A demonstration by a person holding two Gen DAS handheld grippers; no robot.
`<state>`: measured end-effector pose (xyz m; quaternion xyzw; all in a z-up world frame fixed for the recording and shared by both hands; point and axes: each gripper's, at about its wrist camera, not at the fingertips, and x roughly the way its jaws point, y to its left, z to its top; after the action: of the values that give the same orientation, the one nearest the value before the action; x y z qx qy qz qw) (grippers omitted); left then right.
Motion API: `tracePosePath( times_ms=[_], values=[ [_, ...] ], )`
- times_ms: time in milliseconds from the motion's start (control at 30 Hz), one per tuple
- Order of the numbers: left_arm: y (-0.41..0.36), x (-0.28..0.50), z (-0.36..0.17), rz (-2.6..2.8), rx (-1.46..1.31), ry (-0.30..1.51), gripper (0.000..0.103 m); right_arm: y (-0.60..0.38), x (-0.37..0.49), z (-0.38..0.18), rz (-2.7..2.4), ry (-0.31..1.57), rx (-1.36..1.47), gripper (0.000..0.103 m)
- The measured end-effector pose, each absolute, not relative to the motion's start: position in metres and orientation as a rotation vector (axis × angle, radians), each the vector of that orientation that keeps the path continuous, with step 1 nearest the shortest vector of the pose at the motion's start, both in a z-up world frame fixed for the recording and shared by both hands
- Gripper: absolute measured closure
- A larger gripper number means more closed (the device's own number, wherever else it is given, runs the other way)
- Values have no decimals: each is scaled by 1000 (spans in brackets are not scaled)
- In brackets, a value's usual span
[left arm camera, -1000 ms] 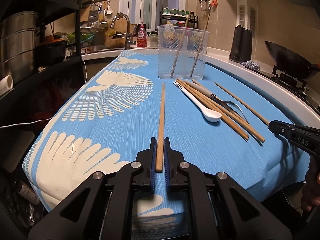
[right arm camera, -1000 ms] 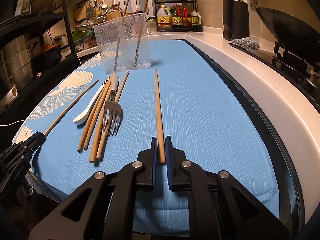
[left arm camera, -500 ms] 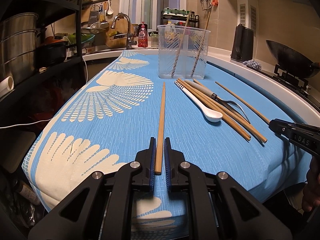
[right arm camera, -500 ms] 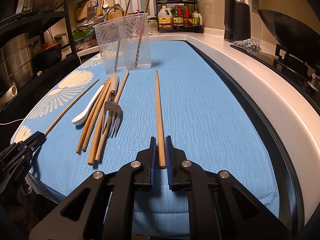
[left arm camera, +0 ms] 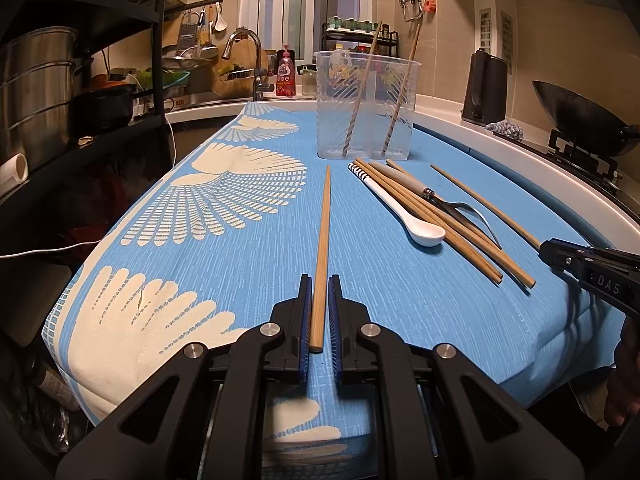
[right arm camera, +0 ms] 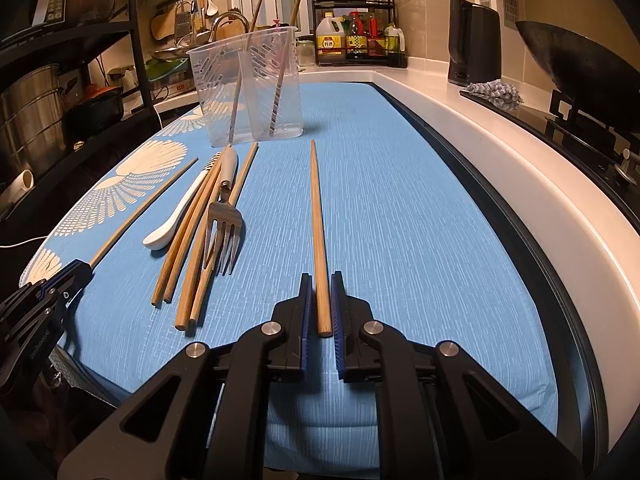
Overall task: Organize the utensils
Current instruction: 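Close the left tool on a wooden chopstick while the right tool grasps another chopstick, then lift both held chopsticks and carry them toward the clear container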
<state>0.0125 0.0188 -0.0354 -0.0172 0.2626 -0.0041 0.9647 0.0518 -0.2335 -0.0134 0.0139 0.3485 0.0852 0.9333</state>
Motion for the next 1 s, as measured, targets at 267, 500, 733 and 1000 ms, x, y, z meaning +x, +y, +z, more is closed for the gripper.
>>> tracePosePath(
  times_ms=[267,500,733,1000],
  values=[
    [18,13,-35,-17,-24,525,95,-232,50,-15,174,716,32,94],
    [18,14,-35,-19,-27,524,95,-233,50,-15,175,717,31,96],
    [18,15,-35,-18,-26,524,95,-233,50,-15,174,716,28,96],
    [18,14,-35,-19,-27,523,95,-233,50,-15,175,716,27,96]
  ],
)
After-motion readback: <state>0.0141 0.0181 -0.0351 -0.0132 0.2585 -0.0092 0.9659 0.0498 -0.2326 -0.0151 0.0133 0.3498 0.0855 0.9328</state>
